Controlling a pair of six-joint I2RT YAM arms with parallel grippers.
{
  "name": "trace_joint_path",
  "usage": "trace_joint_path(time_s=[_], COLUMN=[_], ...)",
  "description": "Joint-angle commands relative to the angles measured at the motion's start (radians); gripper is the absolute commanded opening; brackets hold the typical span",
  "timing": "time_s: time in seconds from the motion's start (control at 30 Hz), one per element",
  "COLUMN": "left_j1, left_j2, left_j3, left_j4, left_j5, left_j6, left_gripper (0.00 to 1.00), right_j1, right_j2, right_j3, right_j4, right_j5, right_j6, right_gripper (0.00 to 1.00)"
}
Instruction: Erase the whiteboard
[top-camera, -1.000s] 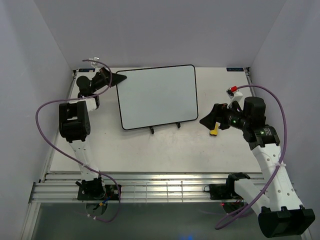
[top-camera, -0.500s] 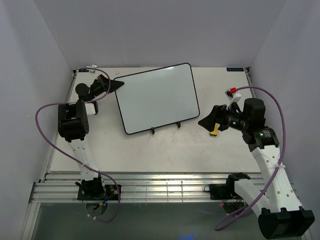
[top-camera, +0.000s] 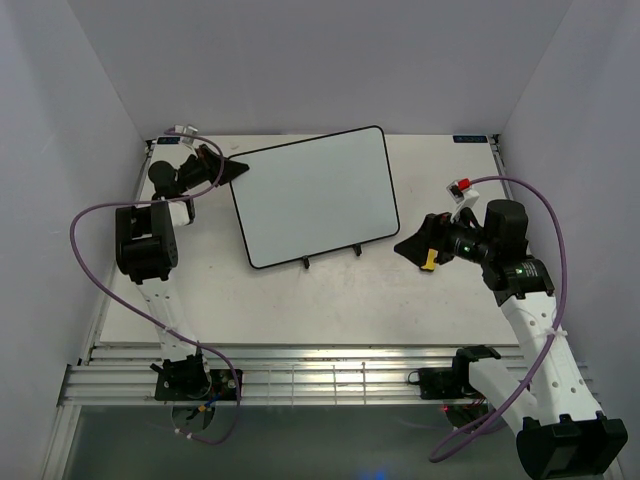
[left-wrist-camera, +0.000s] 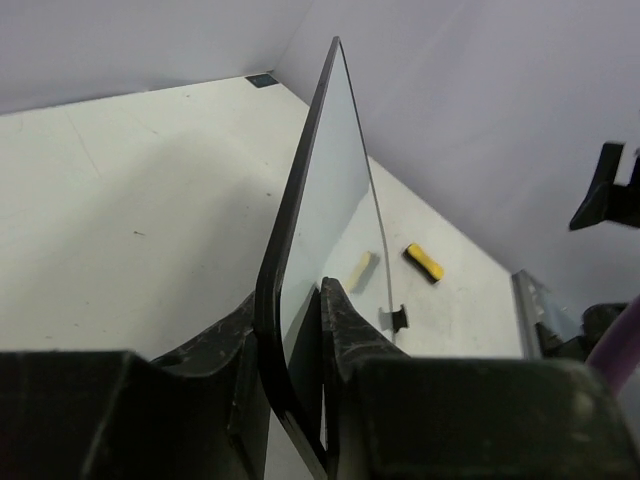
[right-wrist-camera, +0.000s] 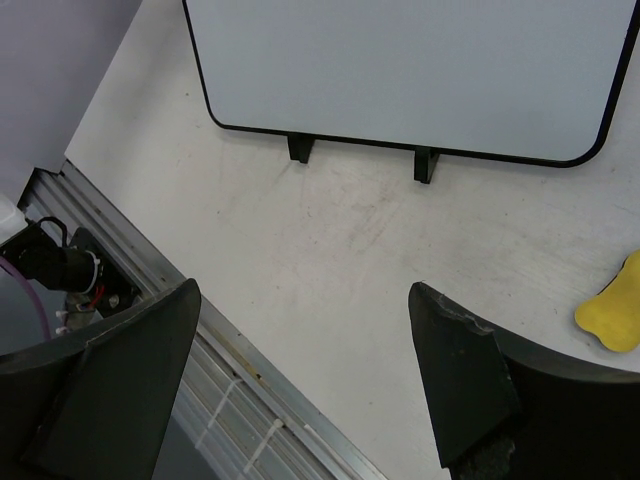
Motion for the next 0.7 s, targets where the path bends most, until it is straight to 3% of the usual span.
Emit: trace_joint_path(time_s=[0.0,0.4,0.47,0.57,0.6,0.67], left_j1=[0.003,-0.002,-0.002,-0.002,-0.002,-0.002], left_j2=[0.015,0.010,0.015,0.021,0.023,0.023], left_j3=[0.026,0.003,0.014,0.029,0.034,0.034], left_j4=[0.322,0.336,0.336,0.334,0.334,0.334], left_j5=[0.156,0.168,0.175,0.182,0.185,0.188], left_j6=[0.328,0.295,0.282,0.258,0.249,0.242], left_gripper=[0.31,0.38,0.50,0.52,0.59,0.98], right_j1=[-0.001,-0.001,-0.001,-0.001,-0.001,-0.001], right_j2=[-0.007,-0.014,-0.017,-0.019,-0.020,-0.019], right_j3=[-0.007,-0.015,-0.014,-0.012,-0.012,-0.011], right_j4=[0.058,0.053,0.051,0.051,0.050,0.045], right_j5=[-0.024,-0.012,-0.013,-0.012,-0.010,-0.010], right_j6=[0.013,0.014,0.016,0.014,0.014,0.013], right_gripper=[0.90,0.90,0.90,0.90,0.90,0.90])
